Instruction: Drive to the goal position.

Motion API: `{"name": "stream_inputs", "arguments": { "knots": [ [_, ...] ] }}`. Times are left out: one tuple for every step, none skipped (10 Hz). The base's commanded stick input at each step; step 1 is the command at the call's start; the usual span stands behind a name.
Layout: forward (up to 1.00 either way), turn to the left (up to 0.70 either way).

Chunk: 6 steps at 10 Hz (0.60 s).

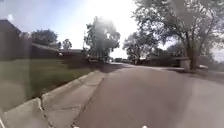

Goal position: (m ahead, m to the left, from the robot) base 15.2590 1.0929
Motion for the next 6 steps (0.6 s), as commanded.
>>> {"name": "stream_inputs", "arguments": {
  "knots": [
    [1.00, 0.00],
    [1.00, 0.00],
    [1.00, 0.00],
    [1.00, 0.00],
    [1.00, 0.00],
    [1.00, -0.13]
  ]
}}
